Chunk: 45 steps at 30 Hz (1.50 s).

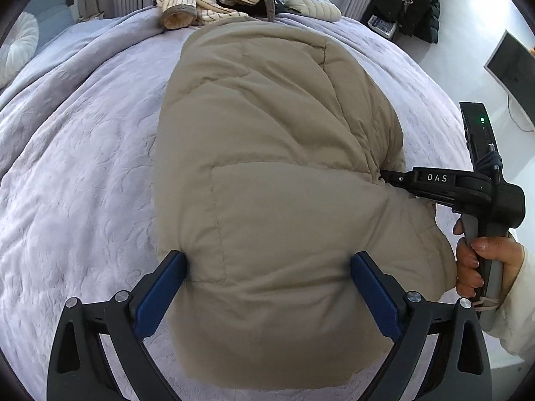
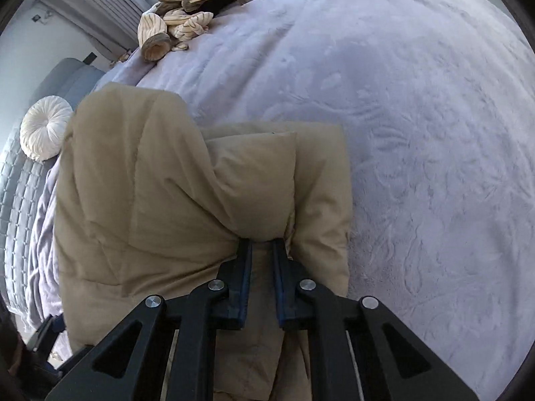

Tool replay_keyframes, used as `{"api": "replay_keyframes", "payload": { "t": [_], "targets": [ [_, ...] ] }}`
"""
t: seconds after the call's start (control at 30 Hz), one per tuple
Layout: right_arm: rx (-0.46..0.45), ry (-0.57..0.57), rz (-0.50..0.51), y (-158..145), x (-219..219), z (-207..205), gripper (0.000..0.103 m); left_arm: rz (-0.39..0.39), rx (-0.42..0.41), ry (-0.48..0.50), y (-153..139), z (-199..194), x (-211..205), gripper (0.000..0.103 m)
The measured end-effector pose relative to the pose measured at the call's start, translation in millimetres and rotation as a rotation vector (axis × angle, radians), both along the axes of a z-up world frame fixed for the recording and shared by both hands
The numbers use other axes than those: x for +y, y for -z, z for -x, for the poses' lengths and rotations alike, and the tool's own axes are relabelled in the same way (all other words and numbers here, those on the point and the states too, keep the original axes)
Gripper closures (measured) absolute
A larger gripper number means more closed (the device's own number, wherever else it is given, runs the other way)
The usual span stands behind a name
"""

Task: Fold large clothes

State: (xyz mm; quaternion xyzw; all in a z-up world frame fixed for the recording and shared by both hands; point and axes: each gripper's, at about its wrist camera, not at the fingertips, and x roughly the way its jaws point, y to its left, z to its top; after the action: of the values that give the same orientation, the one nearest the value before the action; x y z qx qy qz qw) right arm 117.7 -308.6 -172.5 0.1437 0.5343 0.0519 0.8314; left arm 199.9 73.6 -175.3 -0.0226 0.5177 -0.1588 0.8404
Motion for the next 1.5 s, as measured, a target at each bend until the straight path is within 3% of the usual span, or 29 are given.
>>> {"api": "replay_keyframes", "payload": {
  "t": [0.17,0.43,0.67,0.87,1.0,1.1,1.5],
  "targets": [
    [0.014,0.025,-0.029,4.7,-5.4,-0.3,0.092,-0.006,0.012,-0.003,-0.5,-0.1,0.3,0.005],
    [0.052,0.047,-0.015,-25.2,-0.2,7.4,0.089,0.004,0.047,-0.031,-2.6,-4.6,10.2,0.005],
    [0.035,0.036,0.015,-66.9,12.5,70.3,0.087,0.009,0.067,-0.050,-3.8,-0.8,14.1,0.005],
    [0.066,0.058,0.040,-67.3,21.1,125.2,0.087,0.001,0.087,-0.049,-6.7,0.7,15.0,0.005],
    [0.156,0.071,0.077,-35.9,22.6,125.4,0.087,-0.005,0.106,-0.051,-5.2,1.2,14.7,0.005],
    [0.208,0.099,0.047,-22.9,17.5,123.8,0.087,-0.016,0.116,-0.051,-8.8,3.6,15.2,0.005],
    [0.229,0.090,0.006,-74.5,22.0,134.8,0.087,-0.066,0.144,-0.055,-55.3,44.3,29.4,0.005]
  ]
}}
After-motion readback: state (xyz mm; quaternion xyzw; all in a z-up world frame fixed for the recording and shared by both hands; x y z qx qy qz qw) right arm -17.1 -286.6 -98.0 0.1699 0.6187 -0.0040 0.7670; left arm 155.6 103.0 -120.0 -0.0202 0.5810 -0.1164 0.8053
